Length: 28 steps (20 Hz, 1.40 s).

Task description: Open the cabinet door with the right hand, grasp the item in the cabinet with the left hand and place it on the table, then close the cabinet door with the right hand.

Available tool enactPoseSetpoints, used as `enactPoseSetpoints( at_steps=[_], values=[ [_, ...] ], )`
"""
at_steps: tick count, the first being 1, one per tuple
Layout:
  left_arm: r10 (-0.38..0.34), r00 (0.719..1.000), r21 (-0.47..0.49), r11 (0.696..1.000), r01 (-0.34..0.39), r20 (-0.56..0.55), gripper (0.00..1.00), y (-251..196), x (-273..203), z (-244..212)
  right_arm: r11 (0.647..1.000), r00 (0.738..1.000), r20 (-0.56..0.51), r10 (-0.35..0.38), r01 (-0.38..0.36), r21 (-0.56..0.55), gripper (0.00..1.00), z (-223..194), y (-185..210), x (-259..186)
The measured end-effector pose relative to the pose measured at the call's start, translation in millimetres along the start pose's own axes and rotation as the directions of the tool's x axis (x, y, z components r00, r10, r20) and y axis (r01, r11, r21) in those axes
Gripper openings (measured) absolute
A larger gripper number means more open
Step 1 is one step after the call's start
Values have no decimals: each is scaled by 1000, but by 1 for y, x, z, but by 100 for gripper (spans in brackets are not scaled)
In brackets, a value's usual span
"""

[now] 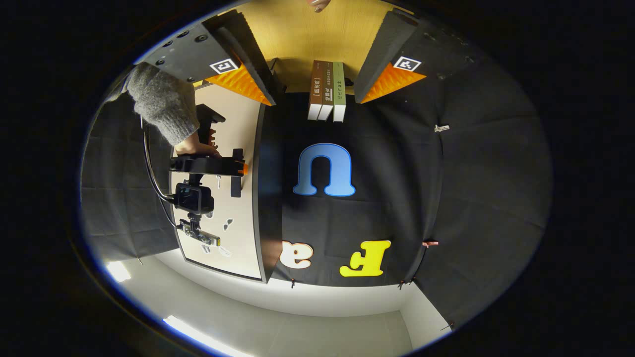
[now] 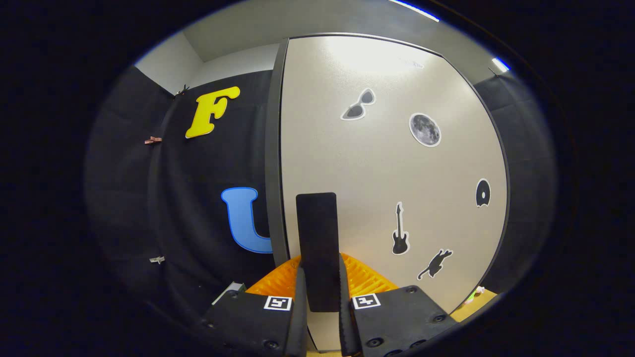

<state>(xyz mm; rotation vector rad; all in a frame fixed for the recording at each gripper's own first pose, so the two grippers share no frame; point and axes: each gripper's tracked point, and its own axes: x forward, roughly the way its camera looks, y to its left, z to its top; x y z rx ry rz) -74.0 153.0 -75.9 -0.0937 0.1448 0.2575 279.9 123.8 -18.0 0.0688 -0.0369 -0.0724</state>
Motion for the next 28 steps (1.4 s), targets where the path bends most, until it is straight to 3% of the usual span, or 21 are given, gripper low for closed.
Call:
enactPoseSetpoints(
  at_steps=[1,2,9,18,22,28],
  values=[
    [6,1000,2,1000,-6,3,98,3,-6,1,1000,1000,5,-1,1,15,30,-1,0,0],
    [14,1000,4,1000,-14,5,97,6,-12,2,1000,1000,1,-1,1,22,16,-1,1,-1],
    [10,1000,18,1000,-10,12,98,15,-25,9,999,999,-24,44,-45,-22,16,2,1,-25],
    [-140,989,27,990,139,51,97,-43,-35,19,994,993,-47,109,-110,-28,15,17,-36,-131],
    [-237,970,1,971,237,52,97,-79,-37,16,994,993,-55,103,-105,-37,16,23,-54,-157],
    [-316,948,9,949,316,44,97,-113,-39,12,995,994,-56,99,-100,-25,15,27,-78,-194]
  ],
)
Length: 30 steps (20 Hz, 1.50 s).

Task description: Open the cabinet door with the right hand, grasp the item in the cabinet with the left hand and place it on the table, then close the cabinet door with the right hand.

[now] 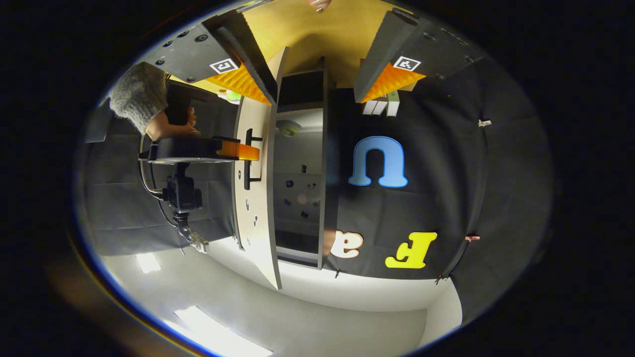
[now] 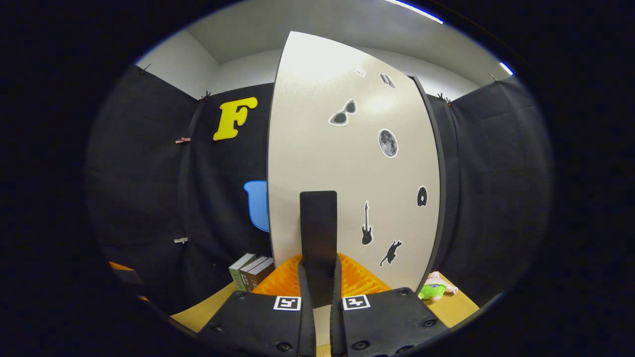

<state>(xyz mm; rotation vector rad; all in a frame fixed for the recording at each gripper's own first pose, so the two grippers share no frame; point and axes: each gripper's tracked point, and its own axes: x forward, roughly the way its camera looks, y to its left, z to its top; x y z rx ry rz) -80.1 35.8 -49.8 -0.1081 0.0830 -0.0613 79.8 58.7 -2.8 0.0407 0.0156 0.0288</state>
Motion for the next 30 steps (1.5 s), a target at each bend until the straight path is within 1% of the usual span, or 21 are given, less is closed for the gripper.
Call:
enactPoseSetpoints(
  at_steps=[3,4,6,8,13,16,18,20,24,25,30],
  values=[
    [-24,1000,14,1000,24,5,98,-8,8,5,1000,1000,-8,1,-1,-3,15,3,-14,-20],
    [-43,999,11,999,43,8,98,-14,13,5,1000,1000,-12,2,-2,-2,15,4,-20,-26],
    [-87,996,4,996,87,11,97,-31,24,5,1000,1000,-18,11,-11,-1,15,6,-31,-39],
    [-115,993,18,993,115,10,94,-47,38,7,1000,999,-21,29,-29,-2,15,6,-42,-57],
    [-212,977,40,977,212,-4,95,-98,89,6,998,998,-24,61,-61,8,15,11,-82,-91],
    [-212,977,84,974,211,3,95,-122,119,11,997,997,-25,71,-71,6,14,15,-105,-105],
    [-239,971,81,968,237,12,95,-147,137,12,998,998,-29,62,-62,23,14,16,-125,-112],
    [-244,970,87,967,241,15,95,-161,154,14,998,998,-24,53,-52,40,14,19,-152,-123],
    [-278,960,41,960,277,27,93,-204,178,17,999,1000,-15,22,-22,34,14,24,-195,-135],
    [-282,959,33,959,281,24,95,-210,184,15,999,1000,-18,15,-15,30,13,24,-205,-137],
    [-240,971,35,970,240,14,95,-219,215,11,1000,1000,-21,-14,15,15,13,26,-245,-137]
  ],
)
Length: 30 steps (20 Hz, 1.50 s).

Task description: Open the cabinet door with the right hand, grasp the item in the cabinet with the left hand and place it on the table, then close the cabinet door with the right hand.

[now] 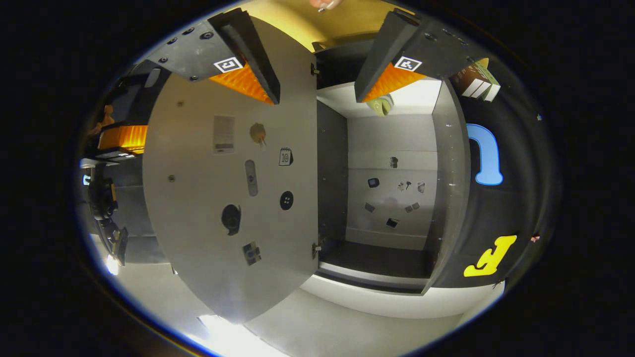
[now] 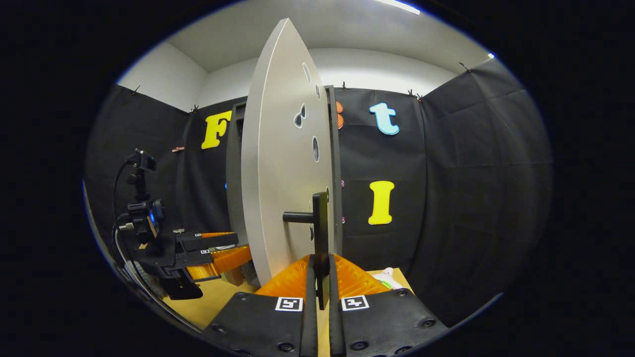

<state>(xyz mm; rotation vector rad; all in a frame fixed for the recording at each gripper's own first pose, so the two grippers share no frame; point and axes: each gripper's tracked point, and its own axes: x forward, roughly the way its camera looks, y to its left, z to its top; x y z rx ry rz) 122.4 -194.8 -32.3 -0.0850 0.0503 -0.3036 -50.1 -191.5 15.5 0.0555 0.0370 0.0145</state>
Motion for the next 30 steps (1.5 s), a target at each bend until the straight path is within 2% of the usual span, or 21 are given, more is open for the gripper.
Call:
enactPoseSetpoints(
  at_steps=[2,3,4,5,6,7,10,11,12,14,15,16,17,19,21,23,26,30],
  values=[
    [19,1000,2,1000,-19,5,95,4,13,3,1000,1000,2,-14,14,-5,13,0,-13,2],
    [28,1000,6,1000,-29,7,95,7,19,5,1000,1000,3,0,0,5,19,0,-12,0],
    [37,999,14,999,-37,7,95,11,26,5,999,1000,2,22,-22,24,10,0,-9,0],
    [45,999,21,999,-45,7,95,15,32,5,998,999,1,43,-43,39,19,0,-5,-2],
    [48,999,24,999,-49,9,95,18,39,6,998,999,-1,53,-53,45,19,0,-5,-3],
    [47,999,23,999,-47,14,95,21,46,8,997,998,4,55,-55,46,12,0,-9,-7],
    [59,998,61,996,-59,3,95,40,74,6,993,996,26,86,-88,74,13,2,-11,-27],
    [68,998,69,995,-67,-1,95,49,83,6,993,996,37,87,-89,78,19,4,-15,-37],
    [69,998,66,995,-69,-1,95,57,96,6,997,997,67,42,-45,58,13,7,-30,-45],
    [77,997,59,995,-75,-20,95,73,118,4,999,989,140,-48,46,21,34,18,-62,-57],
    [100,995,69,993,-97,-31,95,84,128,4,995,981,172,-93,88,38,43,25,-77,-63],
    [120,992,78,990,-116,-46,93,93,137,0,990,972,192,-136,126,67,43,29,-94,-67],
    [134,989,84,988,-129,-65,95,100,147,-5,983,964,200,-173,156,97,56,29,-108,-63],
    [154,982,107,984,-143,-111,94,107,165,-20,968,951,200,-234,210,136,74,26,-140,-62],
    [173,973,107,982,-158,-152,95,113,184,-36,956,940,178,-290,275,107,76,15,-164,-57],
    [184,963,76,982,-172,-196,94,119,204,-52,942,927,165,-336,335,33,97,8,-180,-54],
    [270,934,98,962,-253,-232,93,146,230,-71,928,910,191,-367,371,11,97,11,-186,-52],
    [316,902,93,949,-302,-294,90,168,255,-102,906,893,172,-416,424,-13,97,6,-203,-54]
  ],
)
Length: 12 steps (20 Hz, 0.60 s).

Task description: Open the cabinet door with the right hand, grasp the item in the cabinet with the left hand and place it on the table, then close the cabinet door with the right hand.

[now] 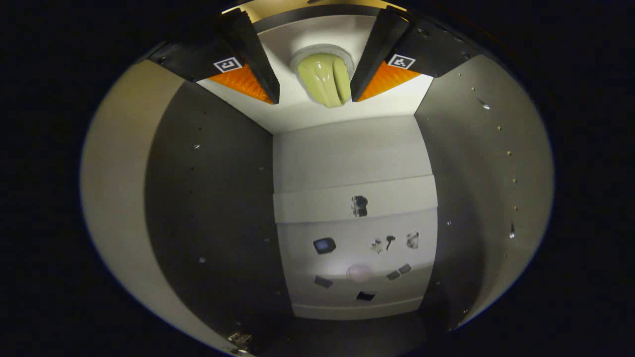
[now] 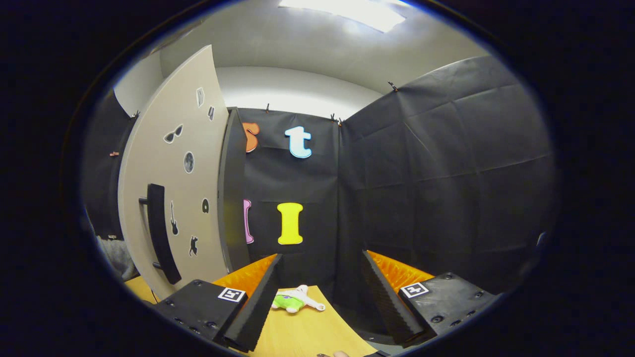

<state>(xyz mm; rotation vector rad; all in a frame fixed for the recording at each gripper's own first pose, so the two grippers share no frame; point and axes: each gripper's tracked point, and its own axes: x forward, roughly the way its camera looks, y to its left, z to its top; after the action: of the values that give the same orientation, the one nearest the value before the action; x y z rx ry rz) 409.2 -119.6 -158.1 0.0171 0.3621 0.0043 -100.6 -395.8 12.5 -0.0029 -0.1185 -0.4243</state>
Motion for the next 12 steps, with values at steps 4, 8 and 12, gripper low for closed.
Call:
enactPoseSetpoints(
  at_steps=[4,8,12],
  values=[
    [11,1000,-10,1000,-11,-30,80,1,21,-3,999,998,-56,-12,10,-38,98,-19,-1,7],
    [28,997,-17,999,-29,-71,33,4,32,-7,998,998,-65,-8,4,-58,97,-25,7,14],
    [-4,998,-38,999,2,-68,20,3,30,-7,997,998,-70,-5,-1,-79,99,-29,11,18]
  ],
)
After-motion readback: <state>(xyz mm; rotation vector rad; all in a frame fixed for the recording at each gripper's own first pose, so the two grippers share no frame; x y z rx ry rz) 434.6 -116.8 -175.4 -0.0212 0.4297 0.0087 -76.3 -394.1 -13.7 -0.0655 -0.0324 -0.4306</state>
